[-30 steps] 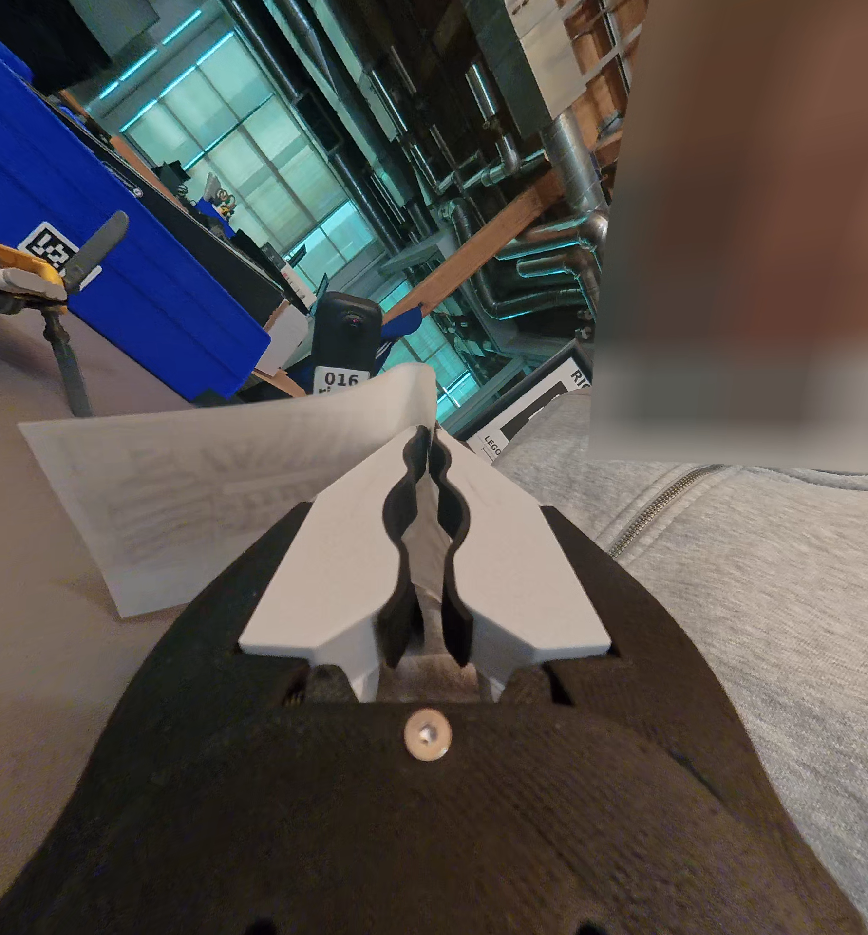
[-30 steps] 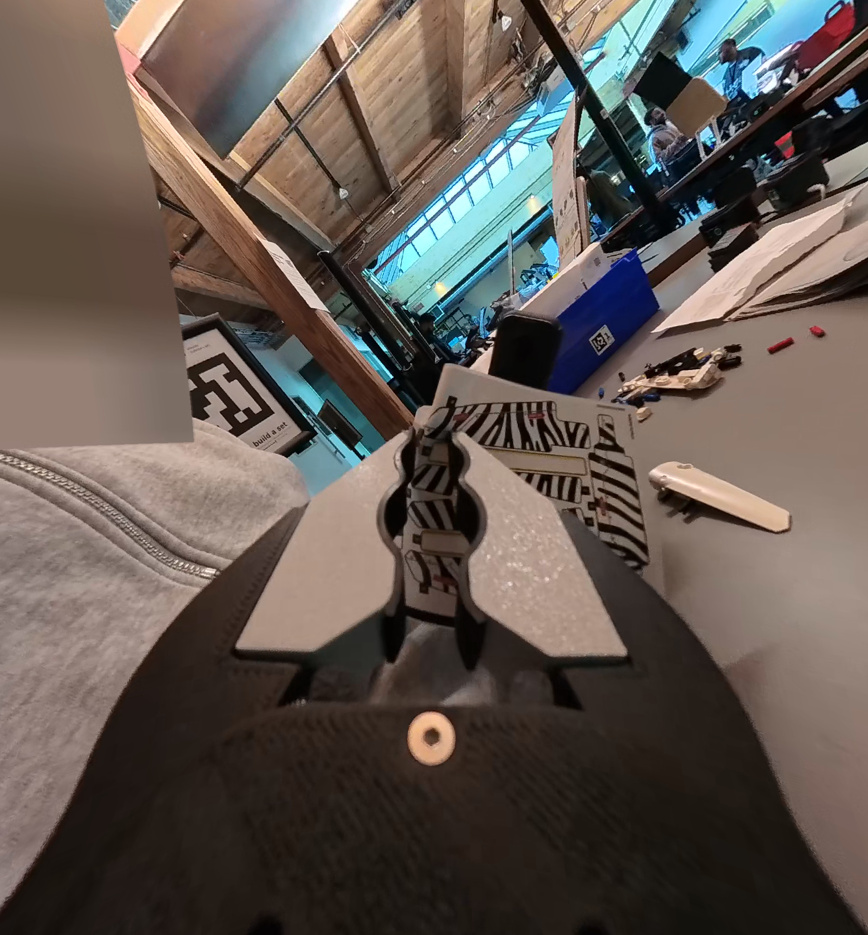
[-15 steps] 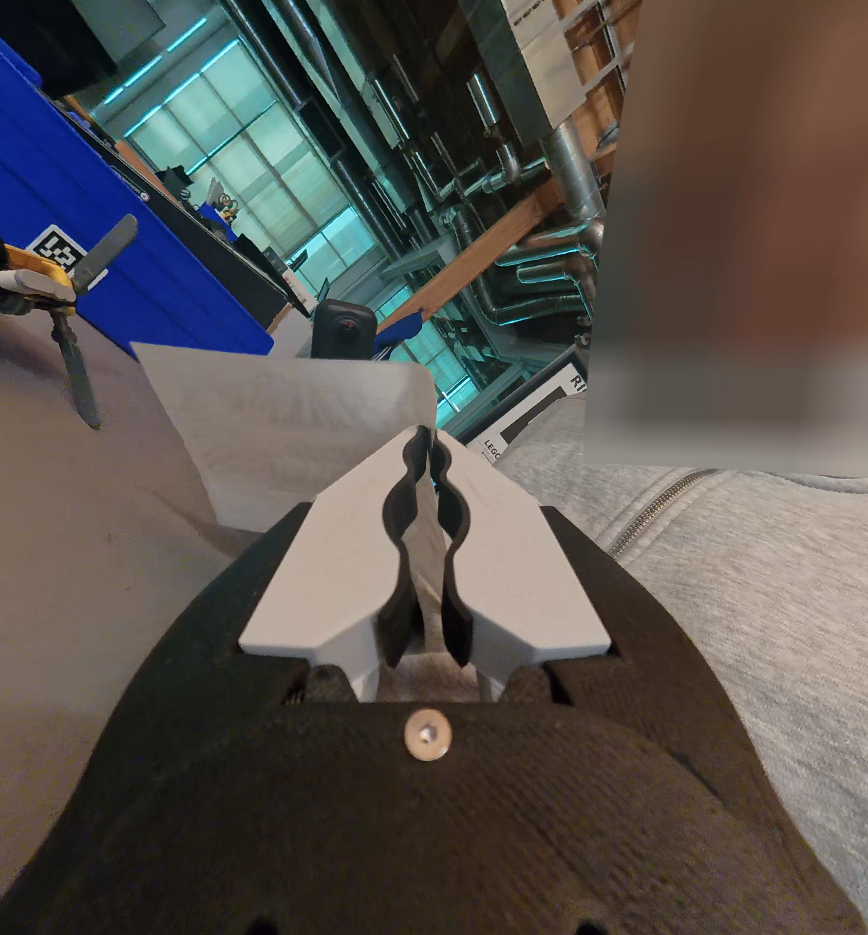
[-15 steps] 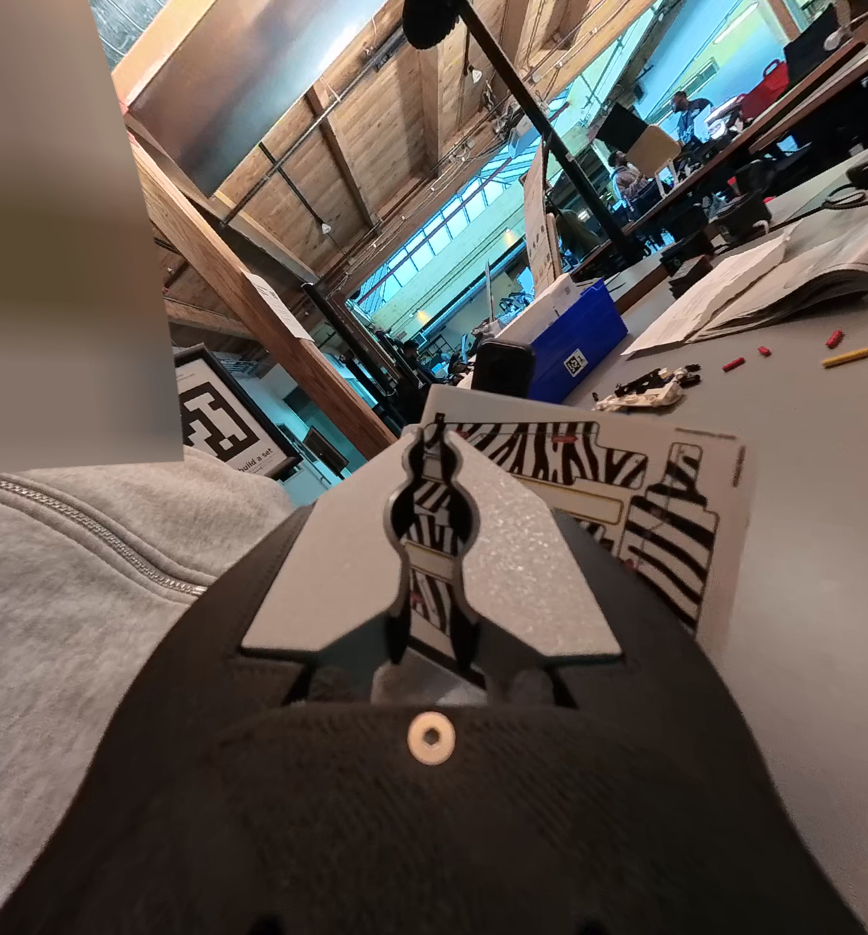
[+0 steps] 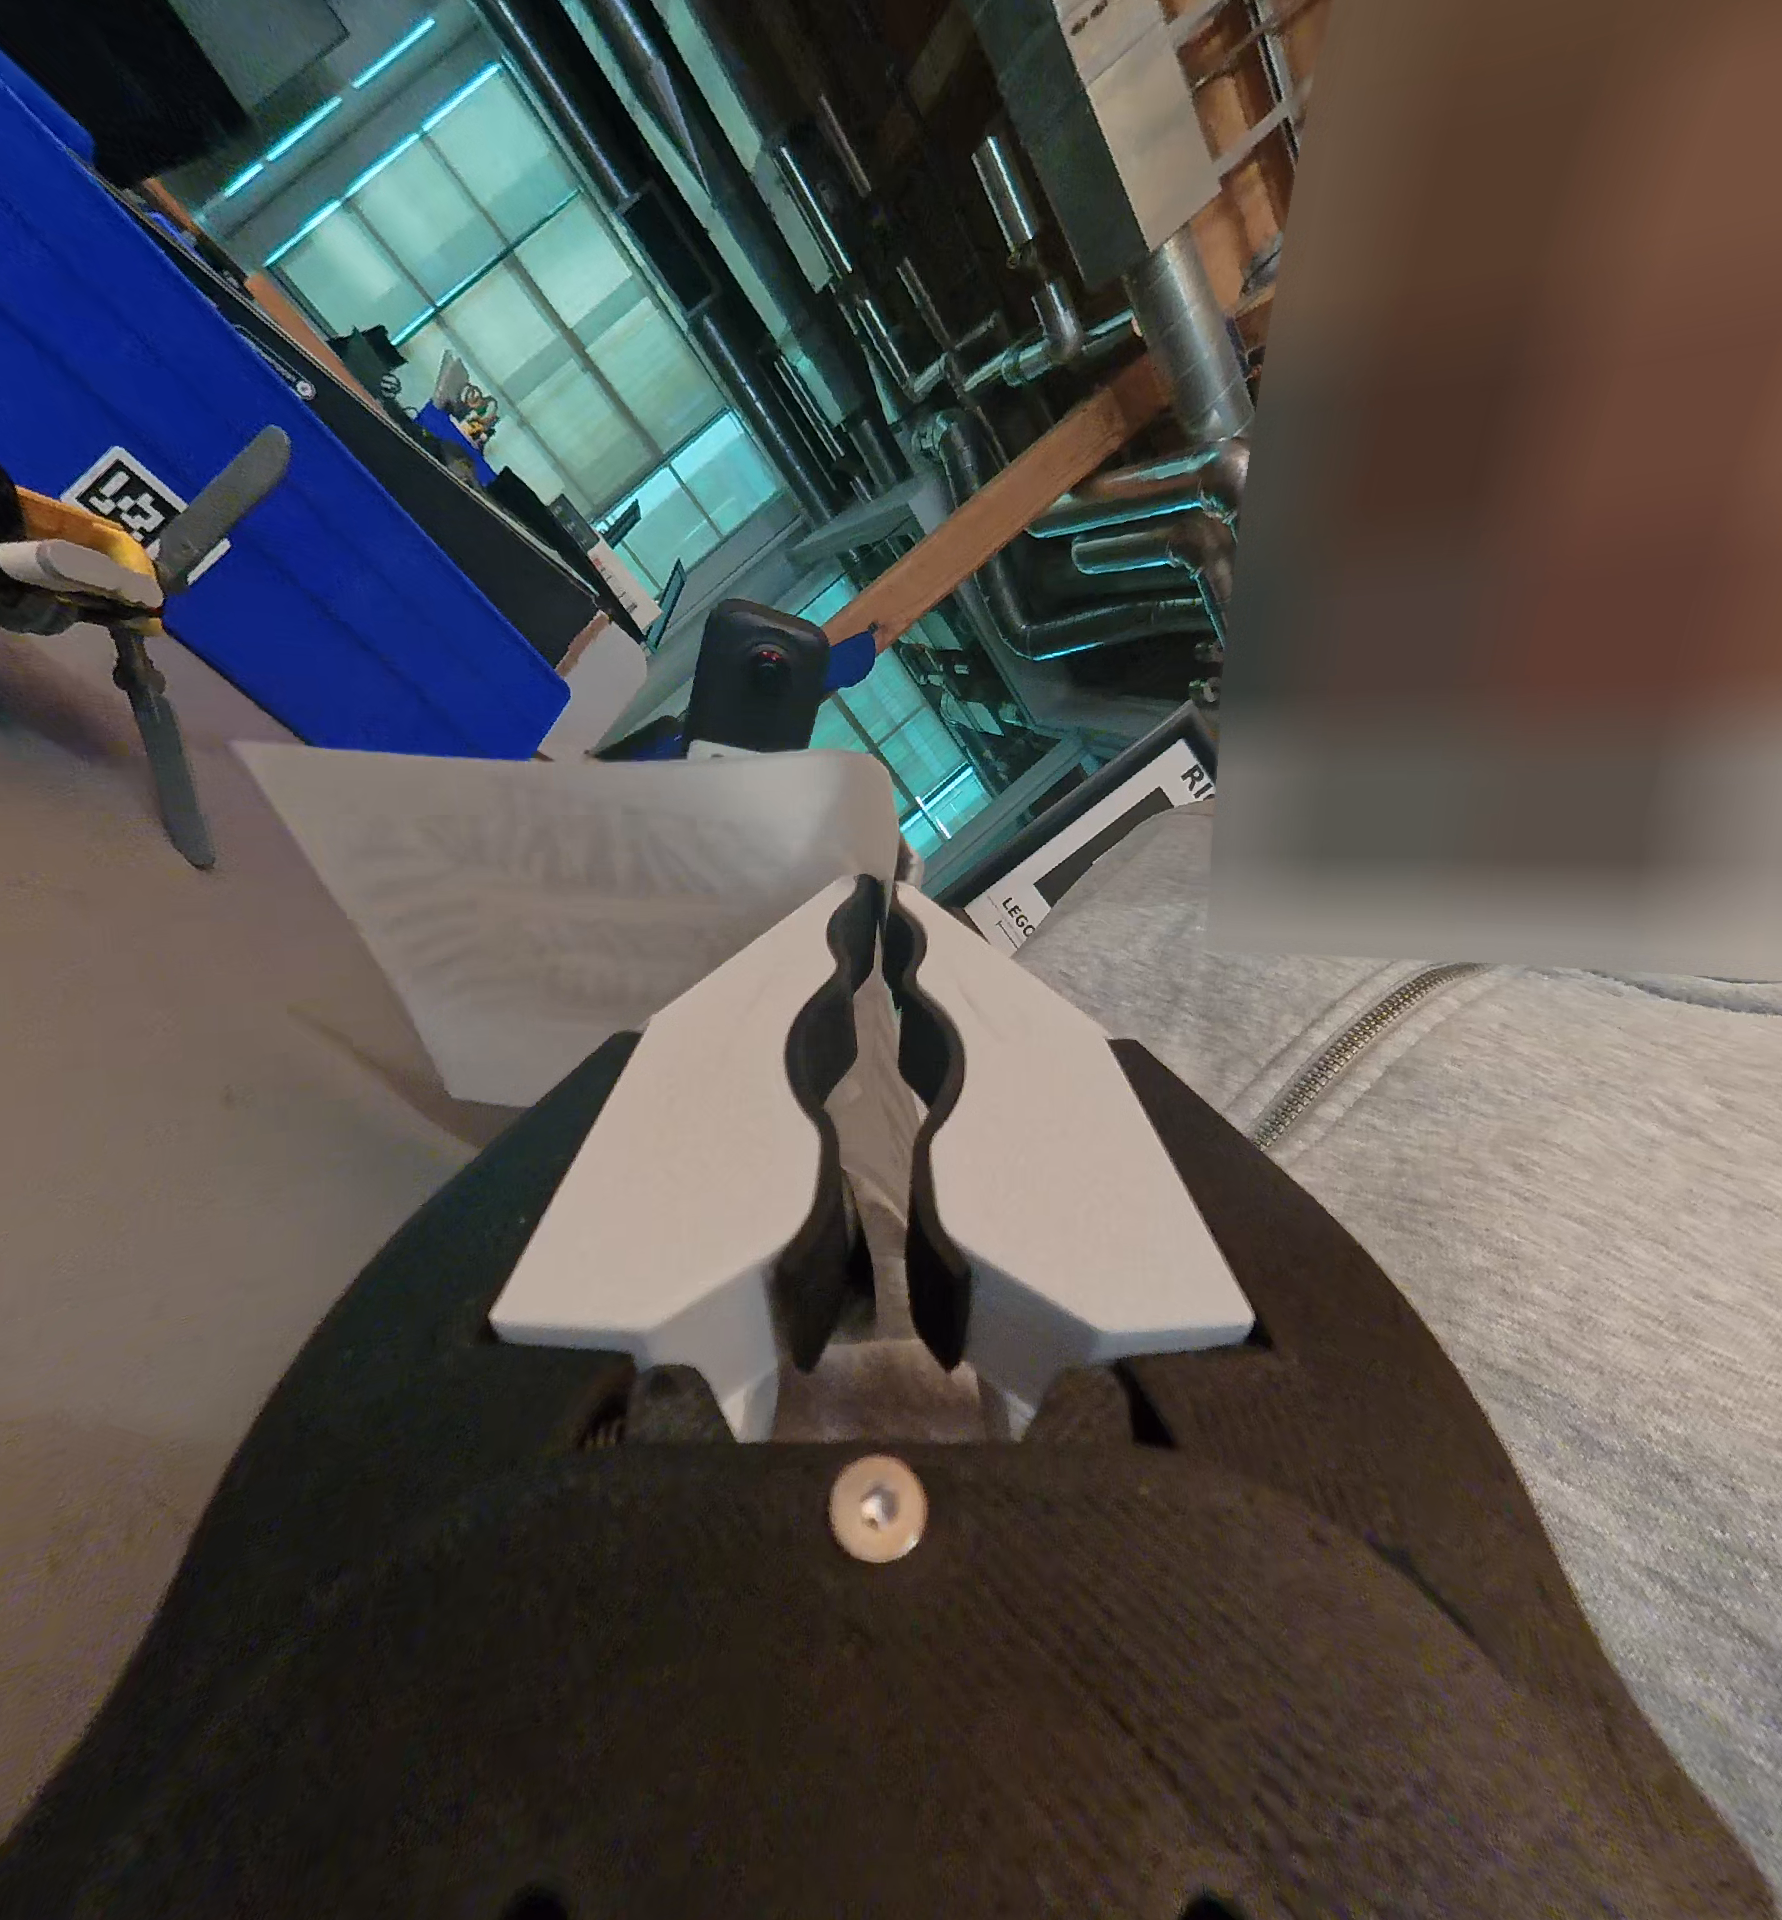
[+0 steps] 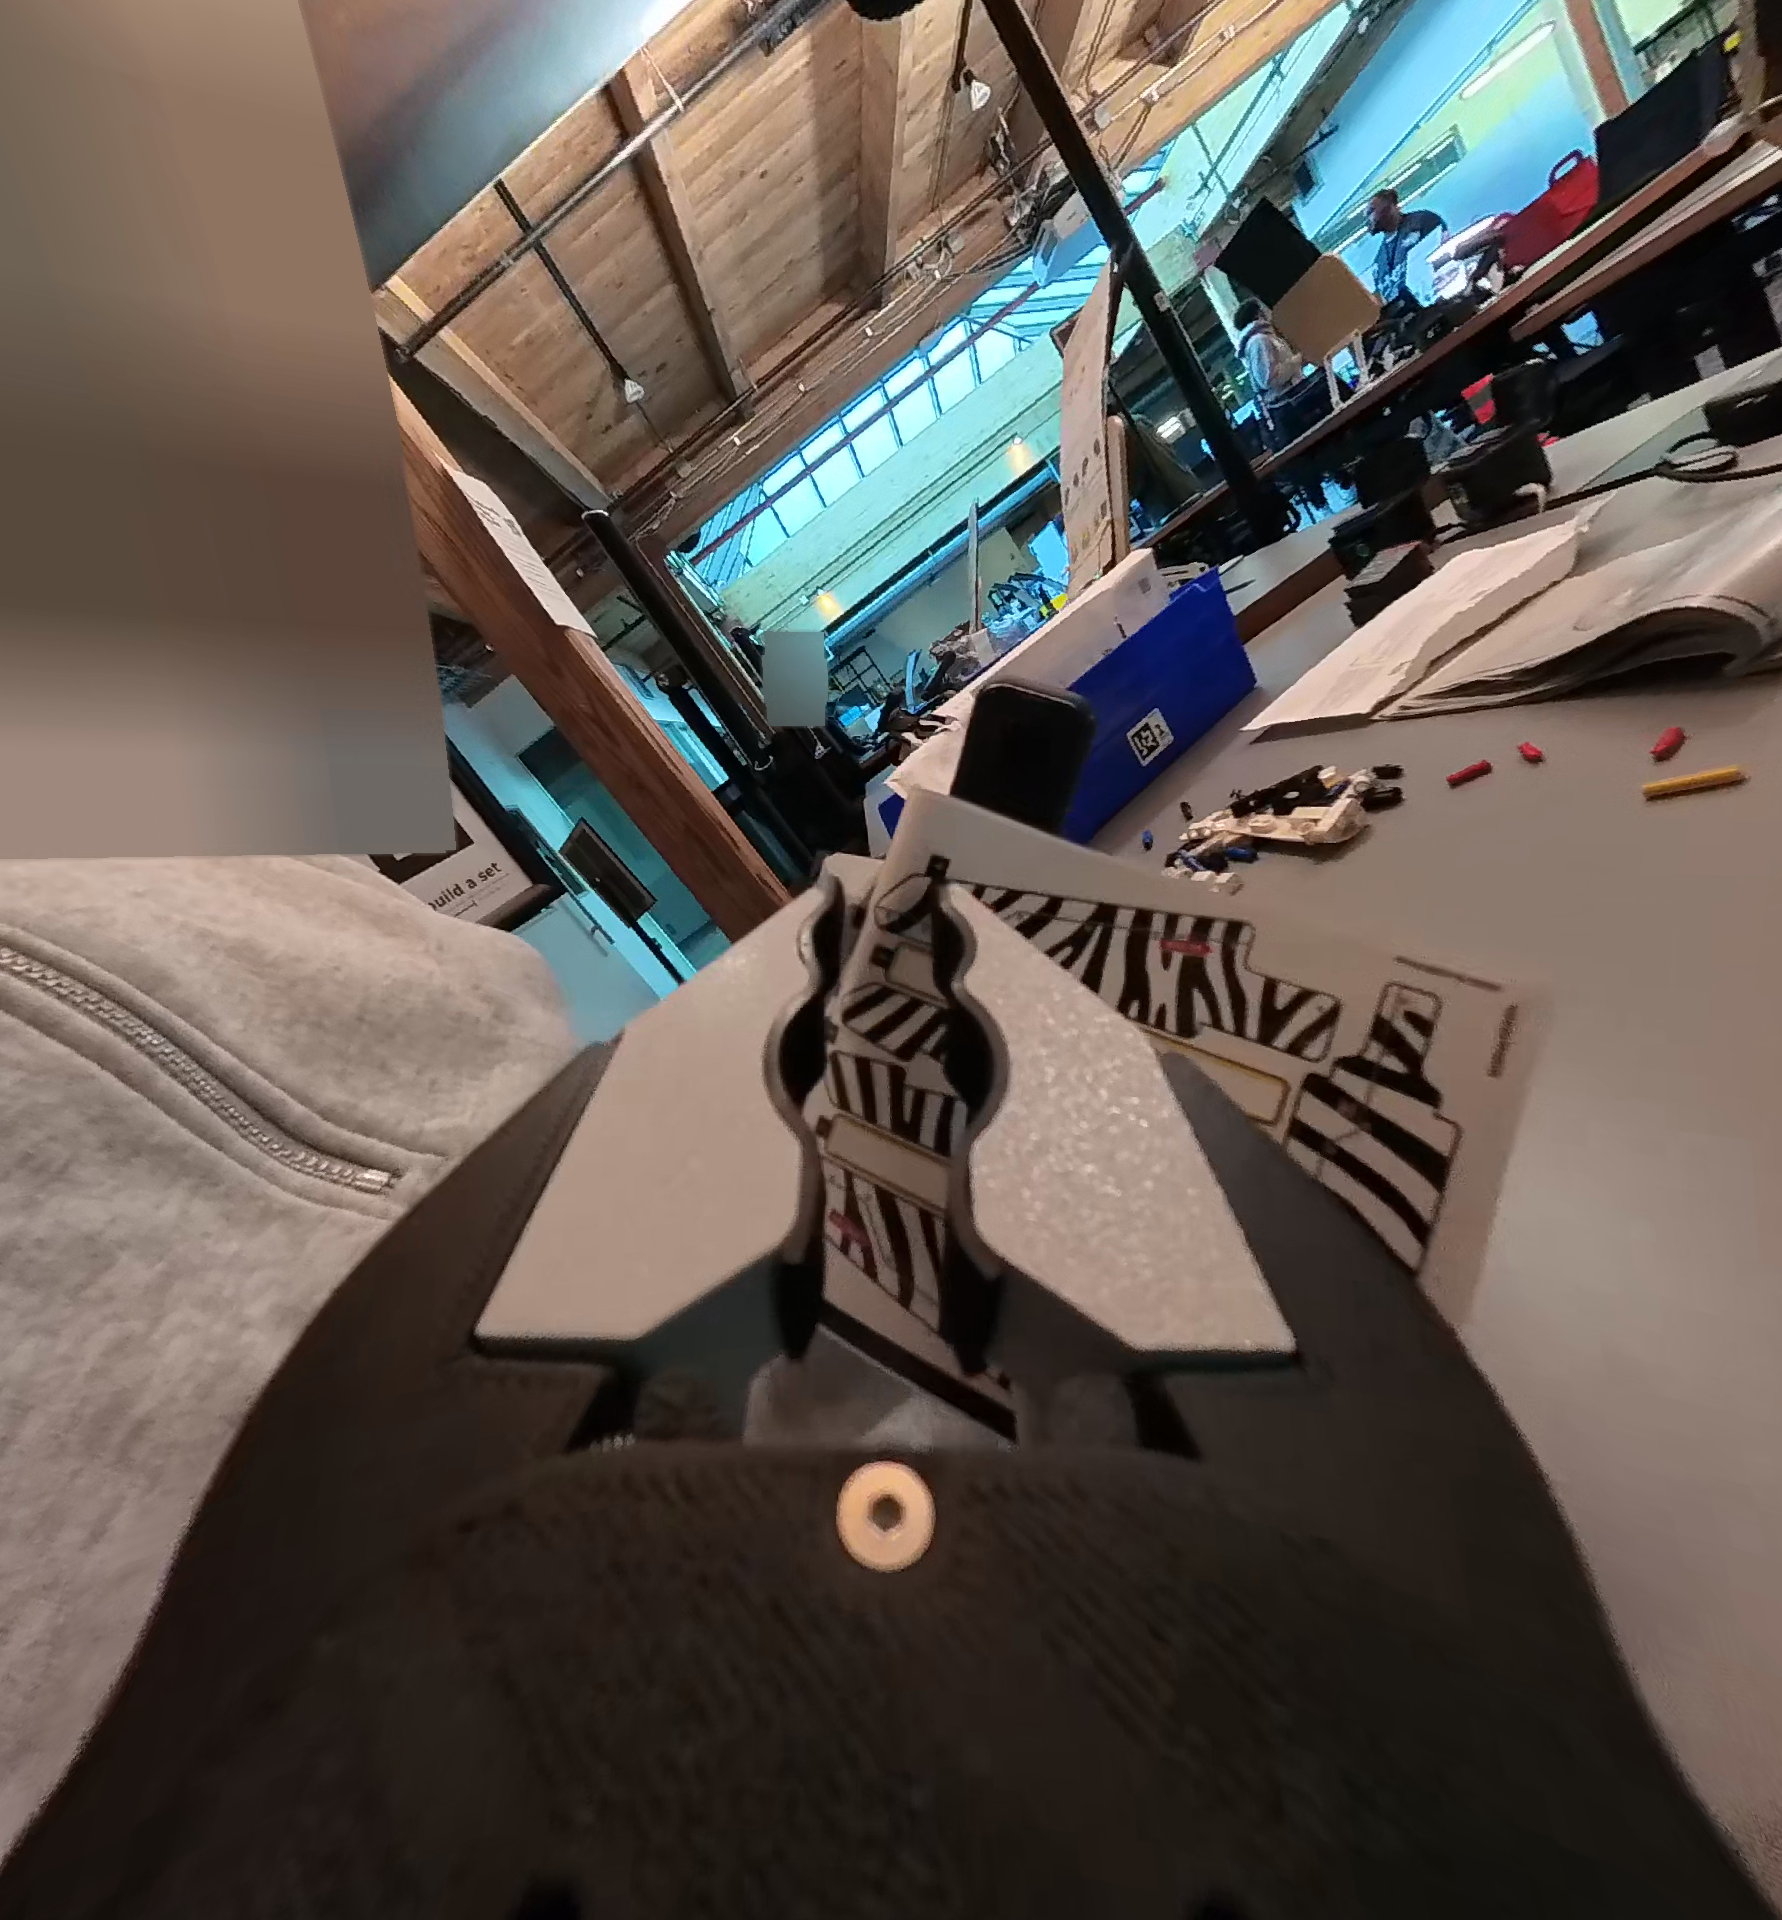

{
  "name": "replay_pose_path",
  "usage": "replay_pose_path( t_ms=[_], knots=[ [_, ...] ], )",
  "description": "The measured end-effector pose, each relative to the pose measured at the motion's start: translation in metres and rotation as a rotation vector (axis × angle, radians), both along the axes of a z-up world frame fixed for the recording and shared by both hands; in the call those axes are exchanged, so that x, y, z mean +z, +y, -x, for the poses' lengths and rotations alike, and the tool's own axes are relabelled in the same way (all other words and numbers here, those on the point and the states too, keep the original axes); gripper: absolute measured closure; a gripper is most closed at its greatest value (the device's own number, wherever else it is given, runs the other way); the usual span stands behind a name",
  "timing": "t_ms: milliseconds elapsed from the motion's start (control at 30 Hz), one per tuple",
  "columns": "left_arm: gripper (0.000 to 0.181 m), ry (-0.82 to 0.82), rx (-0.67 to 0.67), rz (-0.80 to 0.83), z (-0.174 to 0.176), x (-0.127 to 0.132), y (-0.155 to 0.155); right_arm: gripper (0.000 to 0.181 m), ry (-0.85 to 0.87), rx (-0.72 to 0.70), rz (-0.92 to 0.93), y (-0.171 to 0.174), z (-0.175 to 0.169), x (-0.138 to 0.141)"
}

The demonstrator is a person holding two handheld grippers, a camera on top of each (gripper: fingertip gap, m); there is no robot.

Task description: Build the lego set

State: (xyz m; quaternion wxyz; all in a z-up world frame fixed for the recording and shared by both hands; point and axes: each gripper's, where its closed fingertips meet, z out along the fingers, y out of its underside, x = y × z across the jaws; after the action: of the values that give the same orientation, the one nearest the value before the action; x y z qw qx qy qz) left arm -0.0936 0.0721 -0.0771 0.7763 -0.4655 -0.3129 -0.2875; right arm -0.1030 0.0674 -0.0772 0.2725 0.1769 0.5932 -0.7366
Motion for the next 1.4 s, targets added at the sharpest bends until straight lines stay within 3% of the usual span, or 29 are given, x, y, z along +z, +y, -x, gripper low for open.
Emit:
replay_pose_path(
  t_ms=[233, 333, 667, 900, 1067, 1400],
  knots=[
    [0.181, 0.009, -0.006, 0.008, -0.002, 0.000, 0.002, 0.169, 0.020, -0.017, -0.035, -0.002, 0.001, -0.004],
    [0.181, 0.007, -0.004, 0.007, -0.001, 0.000, 0.001, 0.181, -0.005, -0.003, -0.010, -0.001, 0.001, -0.002],
    [0.181, 0.009, 0.001, 0.000, -0.001, 0.001, 0.000, 0.181, -0.031, -0.084, -0.049, 0.006, 0.019, -0.009],
    [0.181, -0.032, 0.052, -0.012, 0.008, -0.002, -0.008, 0.181, -0.083, -0.305, -0.092, 0.047, 0.070, -0.018],
    [0.181, -0.158, 0.141, 0.027, 0.027, -0.021, -0.017, 0.181, -0.063, -0.426, -0.095, 0.081, 0.093, -0.013],
    [0.181, -0.218, 0.201, 0.119, 0.036, -0.037, -0.019, 0.181, -0.099, -0.409, 0.010, 0.095, 0.096, 0.000]
  ],
)
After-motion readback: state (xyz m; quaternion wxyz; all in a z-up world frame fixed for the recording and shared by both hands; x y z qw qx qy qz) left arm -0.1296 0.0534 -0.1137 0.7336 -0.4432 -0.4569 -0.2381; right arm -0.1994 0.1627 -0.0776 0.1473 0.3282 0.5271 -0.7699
